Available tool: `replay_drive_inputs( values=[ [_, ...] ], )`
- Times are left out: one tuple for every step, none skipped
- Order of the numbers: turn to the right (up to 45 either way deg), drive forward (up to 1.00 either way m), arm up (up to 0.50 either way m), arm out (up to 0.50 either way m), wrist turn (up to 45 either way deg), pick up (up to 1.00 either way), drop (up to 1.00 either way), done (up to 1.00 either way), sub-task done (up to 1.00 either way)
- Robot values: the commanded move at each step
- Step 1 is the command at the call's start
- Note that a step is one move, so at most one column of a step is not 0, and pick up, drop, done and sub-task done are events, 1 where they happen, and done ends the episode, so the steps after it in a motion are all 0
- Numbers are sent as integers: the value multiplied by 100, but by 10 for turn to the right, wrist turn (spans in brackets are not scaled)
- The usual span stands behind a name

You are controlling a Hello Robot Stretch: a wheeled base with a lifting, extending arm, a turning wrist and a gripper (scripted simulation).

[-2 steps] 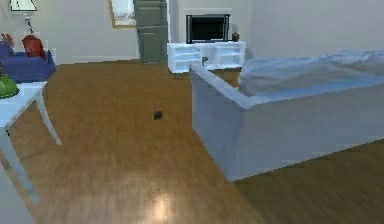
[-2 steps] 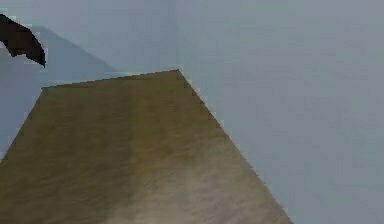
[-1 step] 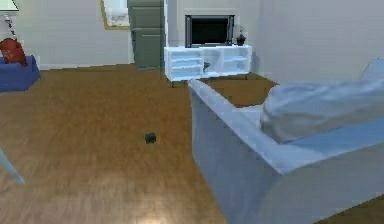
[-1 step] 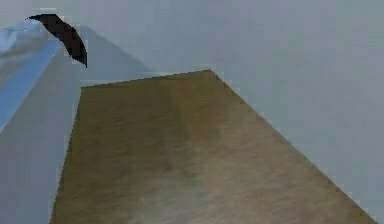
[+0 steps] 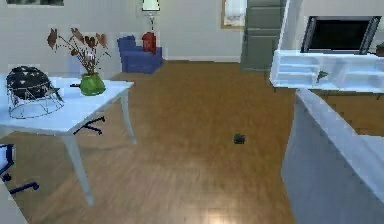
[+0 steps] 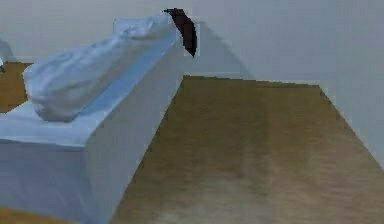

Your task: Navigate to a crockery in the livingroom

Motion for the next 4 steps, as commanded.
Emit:
replay_drive_inputs(
  values=[
    [0,100,0,0,0,0,0,0,0],
    [-30,0,0,0,0,0,0,0,0],
    [0,100,0,0,0,0,0,0,0],
    [-60,0,0,0,0,0,0,0,0]
  ],
)
